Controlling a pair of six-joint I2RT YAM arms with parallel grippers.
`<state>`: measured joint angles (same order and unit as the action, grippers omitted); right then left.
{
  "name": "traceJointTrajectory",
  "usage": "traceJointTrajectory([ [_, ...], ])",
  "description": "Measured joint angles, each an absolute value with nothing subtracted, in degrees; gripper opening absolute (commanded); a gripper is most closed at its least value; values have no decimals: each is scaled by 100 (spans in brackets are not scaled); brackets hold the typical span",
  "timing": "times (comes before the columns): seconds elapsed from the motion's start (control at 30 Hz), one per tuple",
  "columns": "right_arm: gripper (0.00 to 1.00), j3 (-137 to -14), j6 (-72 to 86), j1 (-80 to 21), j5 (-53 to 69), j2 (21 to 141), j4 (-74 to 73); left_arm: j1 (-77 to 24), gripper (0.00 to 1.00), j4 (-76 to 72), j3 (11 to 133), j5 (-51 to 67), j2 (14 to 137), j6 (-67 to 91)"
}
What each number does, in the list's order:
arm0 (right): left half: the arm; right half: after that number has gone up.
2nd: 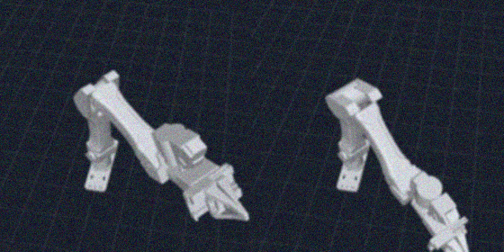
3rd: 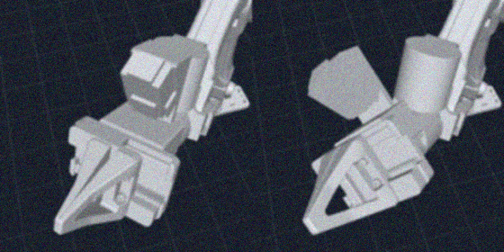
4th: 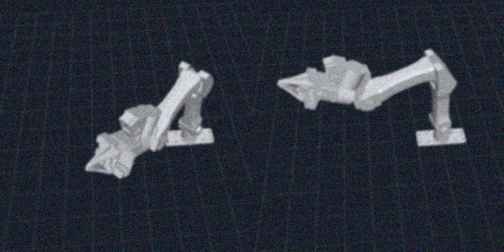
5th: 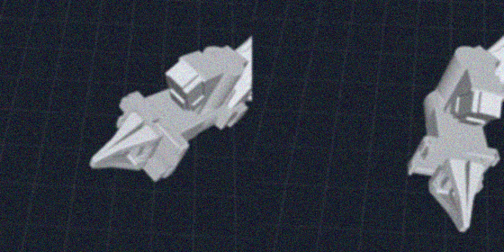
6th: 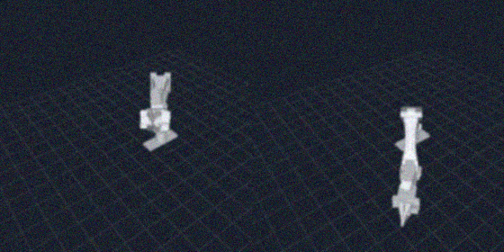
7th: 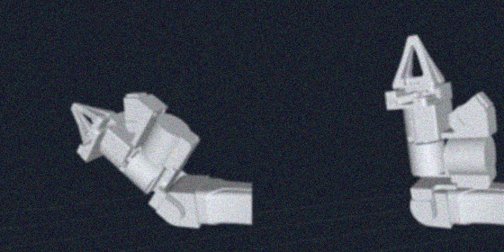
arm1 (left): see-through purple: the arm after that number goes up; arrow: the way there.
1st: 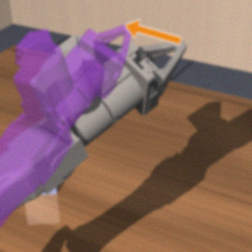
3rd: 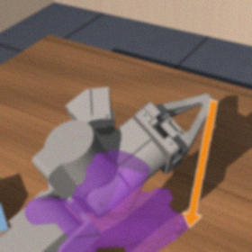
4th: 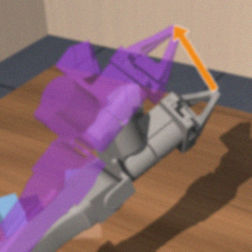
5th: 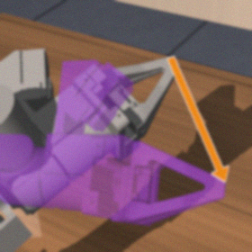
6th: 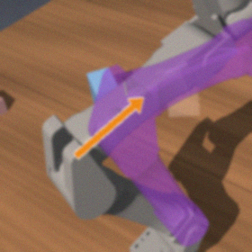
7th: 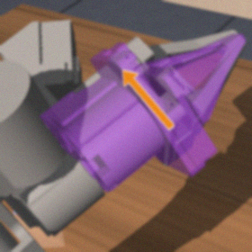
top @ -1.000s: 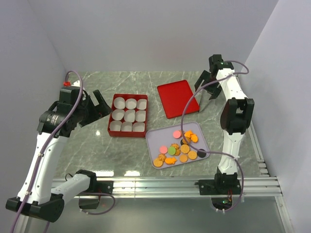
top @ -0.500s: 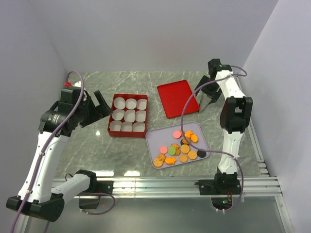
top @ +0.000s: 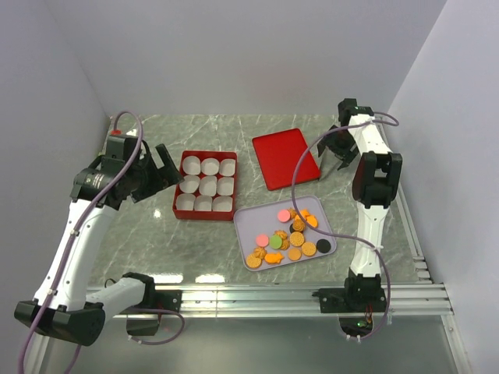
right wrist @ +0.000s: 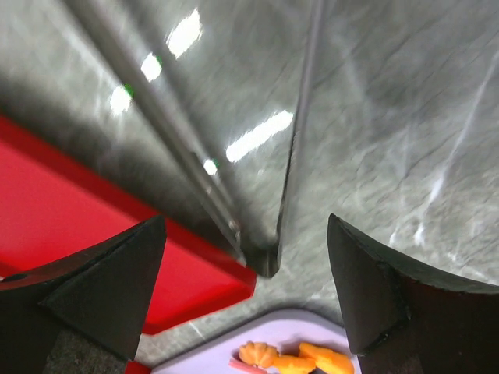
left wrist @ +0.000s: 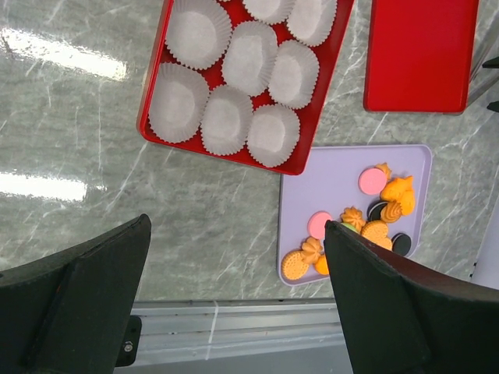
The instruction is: Pack the cookies
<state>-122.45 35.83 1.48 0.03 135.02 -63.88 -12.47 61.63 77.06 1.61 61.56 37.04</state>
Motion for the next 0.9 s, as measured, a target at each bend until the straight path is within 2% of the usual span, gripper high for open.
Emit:
traceJointTrajectory([
  [0.53,90,-12549,3616,228,119,13874,-6211,-1247,99,6066,7706,106,6497,3680],
  [0.7,81,-12929,3605,228,134,14221,-6239,-1247,99,6064,7706,102,6554,3684],
  [0.9,88,-13187,3614,228,62,14400,-6396,-1247,99,6051,7706,99,6552,3708],
])
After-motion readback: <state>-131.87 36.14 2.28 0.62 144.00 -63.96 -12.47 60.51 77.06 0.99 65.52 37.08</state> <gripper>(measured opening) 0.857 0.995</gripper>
